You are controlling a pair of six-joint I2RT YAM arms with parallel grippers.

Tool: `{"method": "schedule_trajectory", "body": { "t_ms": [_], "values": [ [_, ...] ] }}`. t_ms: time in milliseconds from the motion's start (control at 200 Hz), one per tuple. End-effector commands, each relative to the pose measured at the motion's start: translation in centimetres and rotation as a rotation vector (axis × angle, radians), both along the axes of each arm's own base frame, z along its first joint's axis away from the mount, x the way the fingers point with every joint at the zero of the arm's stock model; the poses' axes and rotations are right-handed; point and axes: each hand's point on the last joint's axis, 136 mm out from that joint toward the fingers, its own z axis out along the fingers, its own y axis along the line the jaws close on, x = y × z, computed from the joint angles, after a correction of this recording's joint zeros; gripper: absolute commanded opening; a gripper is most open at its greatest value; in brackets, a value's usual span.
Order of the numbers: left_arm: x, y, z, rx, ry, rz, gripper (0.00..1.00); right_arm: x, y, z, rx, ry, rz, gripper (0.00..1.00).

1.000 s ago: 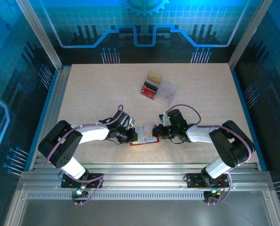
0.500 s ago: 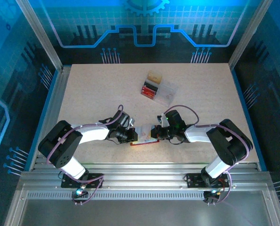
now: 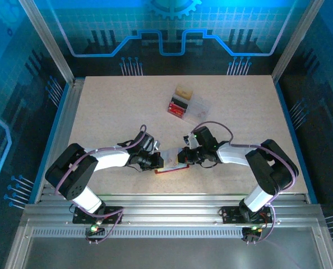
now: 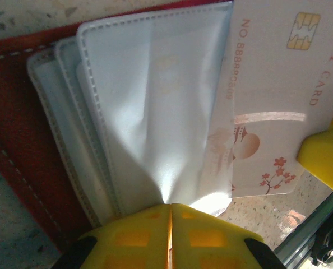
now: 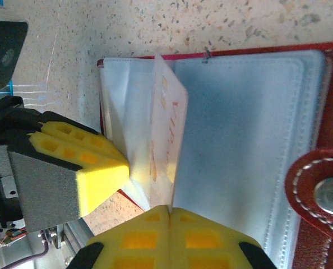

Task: Put the credit cards into the card holder
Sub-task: Insert the credit card into the card slot.

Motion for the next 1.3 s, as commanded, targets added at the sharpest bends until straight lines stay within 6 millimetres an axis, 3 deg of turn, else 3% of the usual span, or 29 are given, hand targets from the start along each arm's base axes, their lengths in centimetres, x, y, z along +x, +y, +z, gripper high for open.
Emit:
{"method": "schedule_trajectory", "body": {
  "t_ms": [0,335,710,956,1076,1296],
  "values": [
    [-1.4,2.1,-2.1,0.087,0.068,0.029,0.09,-1.3,-0.7,-1.0,-0.054,0.065,0.046,0.00],
    [-1.3,2.0,-2.0,0.084,0.067,0.027,0.09,-2.4,-0.9,-1.9,-0.079,0.123,0.092,0.00],
    [-1.4,2.0,-2.0,0.084,0.067,0.027,0.09,-1.2,0.2,-1.5,-0.089,0.111,0.130,0.00],
    [-1.2,1.6,-1.8,0.062,0.065,0.024,0.09,-1.1,2.0,-1.8,-0.071,0.100,0.145,0.00],
    [-1.2,1.4,-1.5,0.046,0.060,0.022,0.10,-0.2,3.9,-1.1,-0.039,0.060,0.151,0.00],
    [-0.9,0.3,0.1,-0.023,0.036,0.013,0.14,-0.3,4.6,-3.1,-0.033,0.076,0.133,0.00]
  ]
}}
